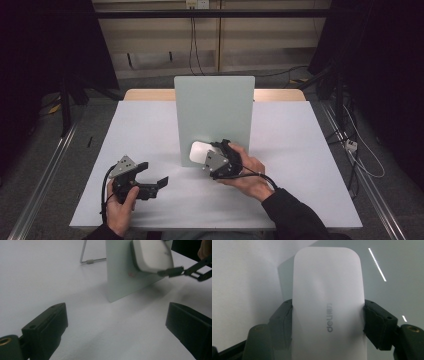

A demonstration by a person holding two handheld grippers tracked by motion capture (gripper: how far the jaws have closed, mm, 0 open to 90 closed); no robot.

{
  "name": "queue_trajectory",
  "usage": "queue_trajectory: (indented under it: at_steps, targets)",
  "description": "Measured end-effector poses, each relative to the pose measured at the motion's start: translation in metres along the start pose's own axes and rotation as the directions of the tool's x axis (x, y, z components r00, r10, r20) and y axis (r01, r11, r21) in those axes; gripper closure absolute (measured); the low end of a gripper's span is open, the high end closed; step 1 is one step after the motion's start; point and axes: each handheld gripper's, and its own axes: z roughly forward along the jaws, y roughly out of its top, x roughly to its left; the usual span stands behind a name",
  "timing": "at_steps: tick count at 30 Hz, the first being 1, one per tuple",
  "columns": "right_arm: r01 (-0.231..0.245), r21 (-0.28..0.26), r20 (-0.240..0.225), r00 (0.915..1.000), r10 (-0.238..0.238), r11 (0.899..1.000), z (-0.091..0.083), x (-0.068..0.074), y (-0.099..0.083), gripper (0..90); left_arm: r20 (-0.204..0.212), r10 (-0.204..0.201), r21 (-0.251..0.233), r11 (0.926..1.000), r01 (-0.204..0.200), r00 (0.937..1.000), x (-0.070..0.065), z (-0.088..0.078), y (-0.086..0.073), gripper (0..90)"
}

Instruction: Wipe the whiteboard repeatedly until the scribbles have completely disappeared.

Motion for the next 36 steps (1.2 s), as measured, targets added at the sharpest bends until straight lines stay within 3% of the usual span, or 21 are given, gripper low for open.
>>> queue_trajectory:
  at_steps: [8, 12, 26, 30, 36]
  targets:
    - [-0.069, -0.013, 0.093, 0.9933, 0.070, 0.998, -0.023, -0.025, -0.011, 31.6, -0.001, 0.000, 0.002, 1.0000, 0.000, 1.0000, 0.000, 0.000, 0.000, 4.0]
    - [-0.075, -0.014, 0.109, 0.9911, 0.076, 0.997, -0.027, -0.027, -0.017, 31.6, -0.001, -0.004, 0.001, 1.0000, 0.004, 1.0000, 0.000, 0.000, 0.000, 4.1]
    - [-0.049, 0.027, -0.004, 0.9988, 0.049, 0.998, -0.019, 0.007, -0.046, 31.6, -0.004, -0.004, 0.001, 1.0000, 0.004, 1.0000, 0.001, -0.001, 0.000, 4.0]
    - [-0.064, 0.020, 0.014, 0.9979, 0.064, 0.998, -0.023, 0.002, -0.048, 31.6, -0.002, 0.005, -0.001, 1.0000, -0.005, 1.0000, -0.001, -0.001, 0.000, 4.0]
    - [-0.080, 0.017, 0.064, 0.9948, 0.079, 0.997, -0.036, -0.020, -0.048, 31.6, -0.001, 0.002, -0.001, 1.0000, -0.002, 1.0000, -0.001, 0.000, 0.000, 4.0]
